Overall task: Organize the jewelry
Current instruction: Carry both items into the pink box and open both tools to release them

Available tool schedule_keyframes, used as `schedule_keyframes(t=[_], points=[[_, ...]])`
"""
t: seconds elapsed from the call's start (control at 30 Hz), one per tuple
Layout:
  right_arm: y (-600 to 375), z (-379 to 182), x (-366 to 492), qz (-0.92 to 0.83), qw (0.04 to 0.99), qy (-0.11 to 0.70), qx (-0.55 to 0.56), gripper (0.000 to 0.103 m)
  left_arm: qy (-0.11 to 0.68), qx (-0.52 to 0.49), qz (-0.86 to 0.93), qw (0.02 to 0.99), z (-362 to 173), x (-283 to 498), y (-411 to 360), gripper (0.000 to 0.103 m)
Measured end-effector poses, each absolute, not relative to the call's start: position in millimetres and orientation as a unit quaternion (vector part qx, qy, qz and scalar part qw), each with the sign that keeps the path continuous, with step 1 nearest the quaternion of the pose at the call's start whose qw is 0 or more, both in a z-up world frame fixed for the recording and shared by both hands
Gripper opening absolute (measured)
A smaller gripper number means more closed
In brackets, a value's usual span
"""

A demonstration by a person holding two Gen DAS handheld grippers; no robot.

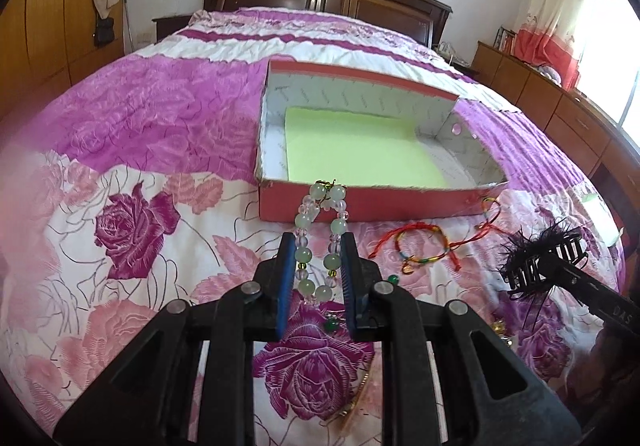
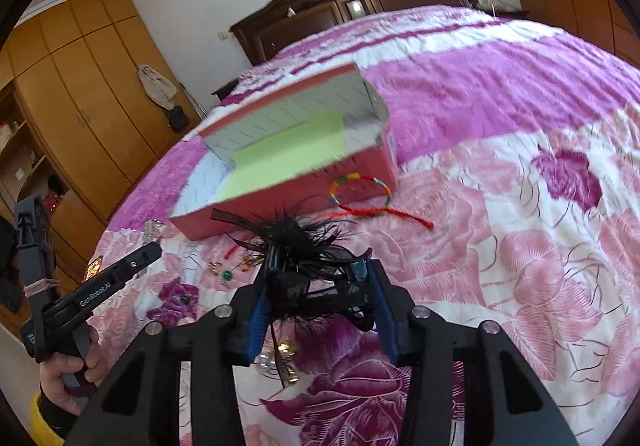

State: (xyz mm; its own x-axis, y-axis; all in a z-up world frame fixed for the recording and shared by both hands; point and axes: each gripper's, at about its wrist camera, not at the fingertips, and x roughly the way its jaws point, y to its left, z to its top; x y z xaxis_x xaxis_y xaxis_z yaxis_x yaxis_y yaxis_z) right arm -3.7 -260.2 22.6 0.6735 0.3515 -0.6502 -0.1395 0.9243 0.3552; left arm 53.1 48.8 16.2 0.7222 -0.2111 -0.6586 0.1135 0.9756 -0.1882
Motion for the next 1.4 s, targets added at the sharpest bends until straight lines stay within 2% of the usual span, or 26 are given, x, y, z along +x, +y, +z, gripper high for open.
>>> schedule_keyframes(t=[0.37, 0.73, 1.07, 1.4], points=[[-244.4, 77.0, -5.4, 0.138, 0.945, 0.284, 0.083, 0.048, 0.294, -0.058, -0.088, 0.95, 54.7, 60.3, 40.6, 0.014], [-232.1, 104.0, 52.5, 0.126, 0.966, 0.218, 0.058, 0.048, 0.25, -0.048, -0.081, 0.964, 63.6, 109.6, 32.8, 0.014], [-228.5, 90.9, 124.3, 0.096, 0.966, 0.238, 0.042, 0.048, 0.278, -0.038, -0.073, 0.957, 47.2, 168.3, 24.5, 0.014], [-222.6, 49.6, 182.0, 0.074, 0.94, 0.331, 0.02, 0.048, 0.365, -0.025, -0.072, 0.928, 7.1, 214.2, 4.9, 0.014]])
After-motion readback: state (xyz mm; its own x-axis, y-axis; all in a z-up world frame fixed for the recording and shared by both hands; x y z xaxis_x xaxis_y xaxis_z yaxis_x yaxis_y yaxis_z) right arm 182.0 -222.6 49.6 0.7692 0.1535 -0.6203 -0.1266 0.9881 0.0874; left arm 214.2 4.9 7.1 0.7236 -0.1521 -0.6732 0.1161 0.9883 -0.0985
